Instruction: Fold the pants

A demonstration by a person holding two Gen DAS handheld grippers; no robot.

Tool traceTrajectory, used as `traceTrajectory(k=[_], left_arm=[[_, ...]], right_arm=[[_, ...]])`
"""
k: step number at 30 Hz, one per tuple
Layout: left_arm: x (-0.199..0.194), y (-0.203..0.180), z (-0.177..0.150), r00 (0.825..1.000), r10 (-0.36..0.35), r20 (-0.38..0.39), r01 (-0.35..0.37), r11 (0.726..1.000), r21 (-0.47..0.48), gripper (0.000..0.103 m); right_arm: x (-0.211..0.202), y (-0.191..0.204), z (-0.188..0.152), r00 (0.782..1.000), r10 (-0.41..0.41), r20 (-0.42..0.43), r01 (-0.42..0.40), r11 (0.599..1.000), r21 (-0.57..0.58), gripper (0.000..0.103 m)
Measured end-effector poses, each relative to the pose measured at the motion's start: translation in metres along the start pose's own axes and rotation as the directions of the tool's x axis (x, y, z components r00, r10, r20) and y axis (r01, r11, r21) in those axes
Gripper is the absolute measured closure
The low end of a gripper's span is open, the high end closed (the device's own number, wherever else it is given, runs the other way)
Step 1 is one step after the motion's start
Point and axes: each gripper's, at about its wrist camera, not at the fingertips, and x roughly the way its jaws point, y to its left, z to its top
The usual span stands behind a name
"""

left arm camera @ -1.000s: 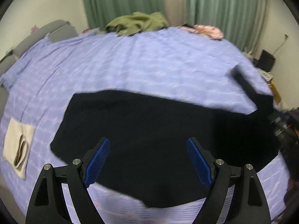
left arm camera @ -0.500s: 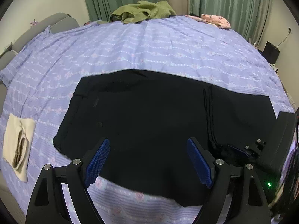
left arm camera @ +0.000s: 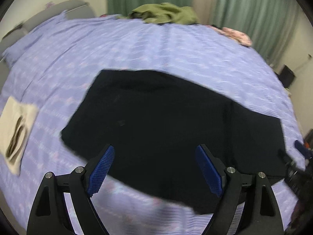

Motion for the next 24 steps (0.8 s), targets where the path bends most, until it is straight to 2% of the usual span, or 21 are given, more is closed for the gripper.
traceTrajectory(k=[4,9,12,15,17,20,22,23,24], left_arm=[[0.008,0.042,-0.014,0.998,0.050,-0.025,-0.052,0.994,-0.094,0.016],[0.023,0.094,-0.022,0.998,0.005,-0.055,-0.018,0.972,-0.234,0.016],[0.031,0.116,-0.021,0.998,-0.005,-0.061,-0.012,0.959,-0.284,0.016],[0.042,0.143,-0.015,0.997,-0.048,-0.054,0.027,0.942,-0.335,0.016],[0.053,0.163,-0.010,0.994,-0.106,-0.036,0.083,0.914,-0.398,0.013],[0.074,0.184,-0.010,0.986,-0.159,-0.043,0.120,0.871,-0.476,0.013],[0.091,0.196,-0.017,0.979,-0.199,-0.045,0.142,0.822,-0.551,0.013],[0.099,0.201,-0.022,0.971,-0.238,-0.035,0.171,0.788,-0.591,0.013],[0.104,0.203,-0.025,0.964,-0.265,-0.025,0.194,0.767,-0.612,0.013]], right_arm=[[0.017,0.003,0.006,1.000,-0.018,-0.024,0.019,1.000,0.021,0.035],[0.032,0.033,0.025,0.998,-0.045,-0.044,0.048,0.996,0.078,0.035],[0.044,0.057,0.038,0.998,-0.020,-0.053,0.025,0.995,0.092,0.035],[0.056,0.081,0.047,0.998,0.023,-0.059,-0.017,0.996,0.090,0.035],[0.059,0.095,0.052,0.998,0.033,-0.051,-0.029,0.997,0.078,0.035],[0.063,0.112,0.060,0.998,0.055,-0.036,-0.052,0.996,0.075,0.035],[0.068,0.122,0.063,0.996,0.073,-0.046,-0.070,0.995,0.070,0.035],[0.071,0.126,0.064,0.995,0.081,-0.053,-0.077,0.995,0.070,0.035],[0.074,0.130,0.065,0.994,0.093,-0.058,-0.089,0.994,0.070,0.035]])
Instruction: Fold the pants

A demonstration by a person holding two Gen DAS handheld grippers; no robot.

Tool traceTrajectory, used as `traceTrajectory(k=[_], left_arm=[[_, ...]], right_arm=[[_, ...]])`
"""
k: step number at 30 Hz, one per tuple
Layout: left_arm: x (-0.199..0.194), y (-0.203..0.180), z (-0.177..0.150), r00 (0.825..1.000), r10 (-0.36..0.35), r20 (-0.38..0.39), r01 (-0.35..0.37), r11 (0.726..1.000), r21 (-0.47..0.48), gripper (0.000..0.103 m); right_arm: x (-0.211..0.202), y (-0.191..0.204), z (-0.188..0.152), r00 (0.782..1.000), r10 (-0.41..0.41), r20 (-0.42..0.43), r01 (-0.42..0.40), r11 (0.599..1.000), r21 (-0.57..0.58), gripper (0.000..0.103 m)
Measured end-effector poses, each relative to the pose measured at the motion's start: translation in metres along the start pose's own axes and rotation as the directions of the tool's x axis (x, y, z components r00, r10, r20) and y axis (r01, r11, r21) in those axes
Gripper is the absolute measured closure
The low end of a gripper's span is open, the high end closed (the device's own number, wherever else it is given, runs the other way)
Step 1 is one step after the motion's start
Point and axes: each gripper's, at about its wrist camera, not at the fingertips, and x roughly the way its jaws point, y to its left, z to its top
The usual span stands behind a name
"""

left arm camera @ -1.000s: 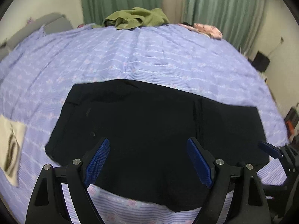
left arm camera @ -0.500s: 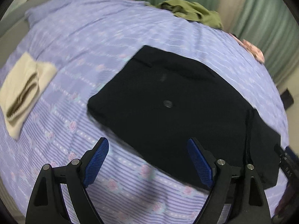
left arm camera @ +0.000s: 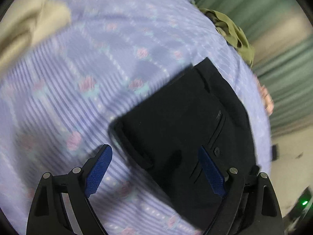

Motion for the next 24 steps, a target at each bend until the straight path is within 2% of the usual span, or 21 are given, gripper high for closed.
traceTrajectory(k=[3,6,7,8,10,11,12,14,15,16,17,19,22,24], left_arm=[[0.016,0.009,0.002,0.999,-0.048,0.004,0.049,0.998,-0.041,0.013],[0.028,0.003,0.010,0.999,-0.051,-0.005,0.051,0.998,-0.041,0.013],[0.029,-0.004,0.012,0.997,-0.078,-0.008,0.078,0.997,-0.015,0.016],[0.027,-0.010,0.014,0.996,-0.083,-0.014,0.083,0.997,-0.002,0.028],[0.011,-0.021,0.014,0.993,-0.118,0.014,0.118,0.993,0.009,0.038],[-0.001,-0.025,0.013,0.985,-0.167,0.044,0.166,0.986,0.018,0.045],[-0.017,-0.028,0.010,0.970,-0.233,0.075,0.232,0.972,0.028,0.046],[-0.038,-0.032,0.003,0.925,-0.363,0.112,0.360,0.932,0.047,0.046],[-0.039,-0.034,0.001,0.916,-0.385,0.117,0.380,0.923,0.063,0.046],[-0.033,-0.035,0.001,0.928,-0.357,0.109,0.351,0.934,0.066,0.044],[-0.020,-0.032,0.004,0.954,-0.287,0.088,0.284,0.958,0.050,0.042],[0.008,-0.018,0.009,0.979,-0.201,0.038,0.202,0.979,-0.016,0.041],[0.039,-0.001,0.011,0.980,-0.196,-0.020,0.194,0.976,-0.096,0.042],[0.046,-0.003,0.011,0.983,-0.183,-0.009,0.181,0.977,-0.110,0.040]], right_arm=[[0.006,0.009,0.000,1.000,0.014,-0.006,-0.014,1.000,-0.008,0.035],[0.008,0.013,-0.002,1.000,0.018,-0.014,-0.018,1.000,-0.012,0.035],[0.008,0.013,-0.002,1.000,0.019,-0.014,-0.019,1.000,-0.013,0.035],[0.007,0.013,-0.003,1.000,0.021,-0.014,-0.021,1.000,-0.015,0.035],[0.006,0.011,-0.004,1.000,0.026,-0.010,-0.026,1.000,-0.006,0.035],[0.005,0.009,-0.004,1.000,0.028,-0.010,-0.028,1.000,-0.001,0.035],[0.005,0.007,-0.003,0.999,0.031,-0.010,-0.031,0.999,0.008,0.035],[0.005,0.003,-0.002,0.999,0.037,-0.008,-0.037,0.999,0.024,0.035],[0.005,0.000,-0.002,0.999,0.044,-0.007,-0.043,0.998,0.038,0.035],[0.005,-0.001,-0.001,0.999,0.048,-0.007,-0.047,0.998,0.046,0.035],[0.006,-0.001,-0.001,0.999,0.052,-0.007,-0.051,0.997,0.053,0.035],[0.006,-0.001,0.000,0.999,0.046,-0.012,-0.045,0.997,0.058,0.035],[0.005,0.003,0.002,1.000,0.014,-0.013,-0.014,0.999,0.040,0.035],[0.004,0.010,0.002,1.000,-0.006,-0.003,0.006,1.000,-0.004,0.035]])
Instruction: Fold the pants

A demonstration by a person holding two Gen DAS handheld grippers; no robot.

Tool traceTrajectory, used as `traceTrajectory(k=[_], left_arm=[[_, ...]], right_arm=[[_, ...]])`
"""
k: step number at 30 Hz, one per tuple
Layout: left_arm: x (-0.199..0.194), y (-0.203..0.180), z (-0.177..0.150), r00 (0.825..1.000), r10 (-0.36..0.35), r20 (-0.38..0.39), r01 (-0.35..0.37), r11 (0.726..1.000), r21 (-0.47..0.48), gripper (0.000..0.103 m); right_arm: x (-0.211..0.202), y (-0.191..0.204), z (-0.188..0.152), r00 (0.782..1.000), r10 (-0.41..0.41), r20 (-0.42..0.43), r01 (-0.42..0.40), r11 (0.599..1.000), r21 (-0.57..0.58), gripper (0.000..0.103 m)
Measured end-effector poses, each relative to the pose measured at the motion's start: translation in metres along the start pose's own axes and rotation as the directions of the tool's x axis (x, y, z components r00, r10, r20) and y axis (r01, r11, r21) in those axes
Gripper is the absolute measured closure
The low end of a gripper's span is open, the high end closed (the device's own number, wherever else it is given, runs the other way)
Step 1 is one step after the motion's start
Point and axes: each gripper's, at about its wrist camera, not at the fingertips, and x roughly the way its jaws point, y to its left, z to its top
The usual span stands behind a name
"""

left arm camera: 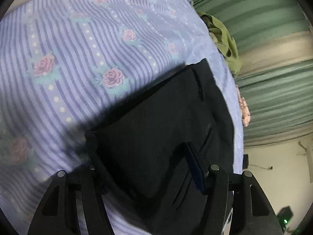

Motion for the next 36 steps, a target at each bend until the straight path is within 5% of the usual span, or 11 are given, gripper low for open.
traceTrajectory(k=[3,6,9,11,14,19,21,28,36], left_arm=[[-0.005,-0.006,0.002,1.000,0.005,0.003,-0.005,0.999,-0.049,0.046],[-0.027,-0.028,0.000,0.999,0.050,0.019,-0.050,0.999,0.022,0.077],[-0.054,-0.060,-0.007,0.998,0.010,0.056,-0.015,0.995,0.096,0.080],[-0.073,-0.089,-0.016,0.995,0.038,0.095,-0.056,0.981,0.187,0.081],[-0.095,-0.142,-0.040,0.987,0.076,0.143,-0.123,0.924,0.363,0.081],[-0.108,-0.235,-0.096,0.966,0.115,0.234,-0.240,0.740,0.628,0.081],[-0.107,-0.266,-0.116,0.966,0.099,0.239,-0.240,0.689,0.684,0.081],[-0.105,-0.352,-0.188,0.980,0.053,0.193,-0.189,0.569,0.800,0.082],[-0.049,-0.414,-0.275,0.995,0.092,0.049,-0.086,0.457,0.885,0.083]], right_arm=[[-0.002,0.002,-0.001,1.000,0.010,0.001,-0.010,1.000,-0.009,0.035],[-0.007,-0.003,-0.003,1.000,0.010,-0.008,-0.010,1.000,0.000,0.035],[-0.022,-0.016,-0.006,1.000,0.012,0.005,-0.012,1.000,0.005,0.035],[-0.036,-0.027,-0.007,1.000,0.020,0.022,-0.021,1.000,0.015,0.035],[-0.056,-0.050,-0.010,0.999,0.020,0.034,-0.021,0.999,0.040,0.035],[-0.099,-0.110,-0.014,0.998,-0.024,0.052,0.017,0.993,0.115,0.035],[-0.120,-0.141,-0.019,0.997,-0.046,0.064,0.035,0.987,0.156,0.035],[-0.181,-0.226,-0.045,0.989,-0.115,0.090,0.086,0.956,0.280,0.035],[-0.213,-0.291,-0.081,0.988,-0.137,0.065,0.100,0.911,0.399,0.035]])
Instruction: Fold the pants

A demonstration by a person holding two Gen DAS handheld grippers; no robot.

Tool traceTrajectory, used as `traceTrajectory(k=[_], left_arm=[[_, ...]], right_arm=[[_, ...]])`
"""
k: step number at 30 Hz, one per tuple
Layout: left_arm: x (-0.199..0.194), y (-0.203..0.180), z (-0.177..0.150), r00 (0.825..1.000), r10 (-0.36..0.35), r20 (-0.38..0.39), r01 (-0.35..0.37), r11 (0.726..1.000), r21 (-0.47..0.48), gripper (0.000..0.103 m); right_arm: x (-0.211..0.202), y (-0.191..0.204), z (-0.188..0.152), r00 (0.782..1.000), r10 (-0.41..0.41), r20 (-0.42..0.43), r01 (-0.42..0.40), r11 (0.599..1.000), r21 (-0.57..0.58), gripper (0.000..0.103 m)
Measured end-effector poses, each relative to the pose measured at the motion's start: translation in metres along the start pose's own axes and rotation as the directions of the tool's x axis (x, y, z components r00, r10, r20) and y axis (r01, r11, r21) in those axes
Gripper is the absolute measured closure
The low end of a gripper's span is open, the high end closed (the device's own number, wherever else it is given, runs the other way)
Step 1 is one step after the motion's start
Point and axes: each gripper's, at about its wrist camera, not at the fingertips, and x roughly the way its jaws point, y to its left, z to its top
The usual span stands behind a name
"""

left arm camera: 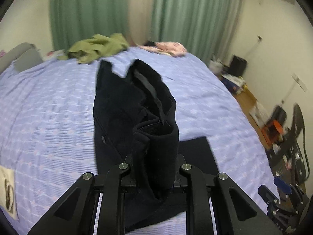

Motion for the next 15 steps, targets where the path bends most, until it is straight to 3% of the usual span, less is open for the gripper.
traceTrajectory(k=[5,8,15], left_arm=[[0.054,-0.053,-0.009,0.990,-0.064,-0.122,0.069,0.997,0.033,0.085],[0.099,-0.084,-0.030,0.972,-0.068,-0.226,0.085,0.994,0.066,0.086],[0.127,-0.122,-0.059,0.956,-0.066,-0.286,0.098,0.990,0.102,0.086]], right_arm=[[0.000,-0.035,-0.009,1.000,-0.027,-0.012,0.028,0.999,0.036,0.035],[0.005,-0.051,-0.019,0.998,-0.048,-0.030,0.049,0.997,0.055,0.035],[0.018,-0.081,-0.045,0.992,-0.083,-0.096,0.092,0.992,0.089,0.035]])
